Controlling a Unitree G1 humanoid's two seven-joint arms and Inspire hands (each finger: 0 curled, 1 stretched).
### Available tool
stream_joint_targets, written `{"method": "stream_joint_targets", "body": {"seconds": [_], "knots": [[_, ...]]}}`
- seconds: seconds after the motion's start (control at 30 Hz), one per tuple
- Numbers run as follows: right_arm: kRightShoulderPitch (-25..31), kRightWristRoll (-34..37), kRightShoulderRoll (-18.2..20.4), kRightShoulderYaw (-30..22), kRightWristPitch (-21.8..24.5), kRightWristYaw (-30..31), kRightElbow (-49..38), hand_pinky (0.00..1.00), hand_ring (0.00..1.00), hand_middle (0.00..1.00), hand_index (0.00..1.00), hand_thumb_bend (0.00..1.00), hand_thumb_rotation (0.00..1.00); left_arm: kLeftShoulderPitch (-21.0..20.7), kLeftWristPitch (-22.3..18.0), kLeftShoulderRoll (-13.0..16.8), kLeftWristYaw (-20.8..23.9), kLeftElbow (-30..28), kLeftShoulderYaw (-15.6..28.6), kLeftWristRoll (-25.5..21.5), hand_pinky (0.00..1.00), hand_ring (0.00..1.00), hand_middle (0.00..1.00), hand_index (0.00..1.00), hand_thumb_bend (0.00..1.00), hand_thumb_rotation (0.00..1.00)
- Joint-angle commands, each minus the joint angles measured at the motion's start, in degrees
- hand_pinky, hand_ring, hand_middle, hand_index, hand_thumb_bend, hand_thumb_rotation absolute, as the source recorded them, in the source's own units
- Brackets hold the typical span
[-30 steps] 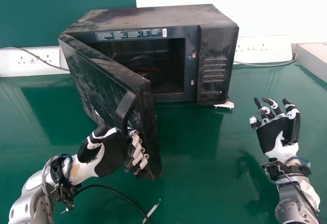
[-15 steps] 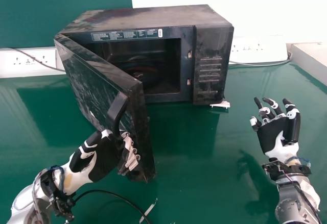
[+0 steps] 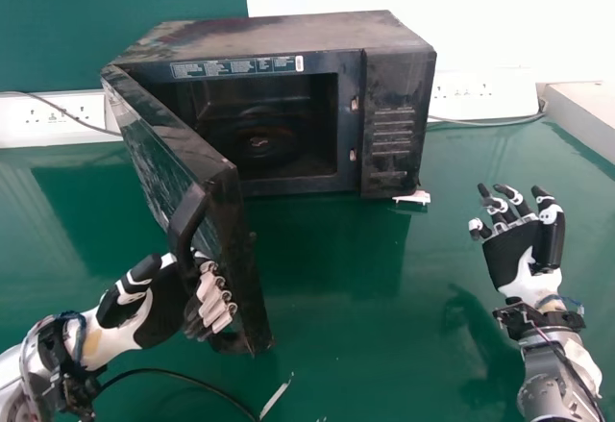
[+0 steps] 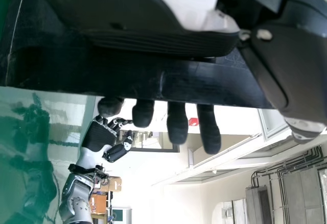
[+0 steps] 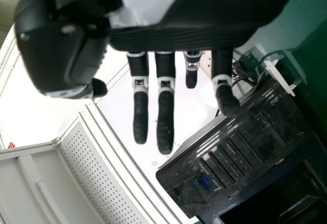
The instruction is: Open the door of oven
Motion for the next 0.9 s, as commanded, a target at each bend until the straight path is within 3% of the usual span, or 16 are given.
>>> {"method": "stream_joint_targets", "body": {"seconds": [0.0,0.23,0.33,0.37,0.4,0.43,0.5,0.6,0.77,0.87], "knots": [[0.24,0.25,-0.54,-0.35,-0.22,-0.85,-1.12,0.0,0.0,0.06,0.11,0.91,0.87,-13.51,-11.49,3.88,0.94,-6.62,21.7,-28.4,0.13,0.19,0.36,0.47,0.5,0.08],[-0.14,0.48,-1.2,-0.67,0.05,-0.08,0.29,0.0,0.0,0.06,0.11,0.91,0.86,-14.21,-13.51,8.61,-1.53,-4.78,25.86,-26.74,0.08,0.14,0.32,0.47,0.51,0.08],[-0.09,0.64,-1.37,-0.65,0.51,0.3,0.21,0.0,0.0,0.06,0.11,0.9,0.87,-13.59,-9.7,13.16,-3.45,-3.66,27.24,-26.27,0.08,0.12,0.26,0.48,0.51,0.09],[-0.13,0.74,-1.45,-0.68,0.75,0.38,0.23,0.0,0.0,0.06,0.11,0.9,0.86,-13.69,-8.82,14.72,-4.72,-2.91,27.7,-26.24,0.08,0.12,0.25,0.43,0.75,0.26],[-0.16,0.74,-1.44,-0.69,0.76,0.29,0.2,0.0,0.0,0.06,0.11,0.9,0.86,-13.89,-8.0,16.44,-6.26,-2.0,28.08,-26.14,0.09,0.12,0.25,0.41,0.87,0.35],[-0.18,0.71,-1.42,-0.71,0.7,0.13,0.17,0.0,0.0,0.06,0.11,0.9,0.86,-13.91,-8.89,17.44,-6.3,-1.88,28.68,-25.25,0.09,0.12,0.23,0.41,0.95,0.43],[-0.21,0.6,-1.6,-0.65,0.74,0.26,0.29,0.0,0.0,0.06,0.11,0.9,0.86,-13.24,-8.66,19.51,-6.36,-2.29,29.84,-24.18,0.08,0.11,0.22,0.4,0.99,0.49],[-0.44,0.52,-1.89,-0.77,0.32,0.5,0.88,0.0,0.0,0.06,0.11,0.9,0.87,-12.41,-6.16,22.48,-7.76,-2.63,30.71,-23.98,0.06,0.08,0.18,0.37,1.0,0.45],[-0.92,0.76,-2.18,-1.01,1.0,0.27,1.61,0.0,0.0,0.06,0.11,0.92,0.85,-11.26,-8.49,21.83,-4.88,-6.22,32.45,-23.8,0.02,0.04,0.12,0.3,1.0,0.38],[-1.22,0.86,-2.29,-1.21,0.22,0.97,2.28,0.0,0.0,0.06,0.11,0.91,0.86,-11.32,-10.07,22.77,-6.16,-6.78,34.16,-24.23,0.02,0.04,0.12,0.31,1.0,0.36]]}}
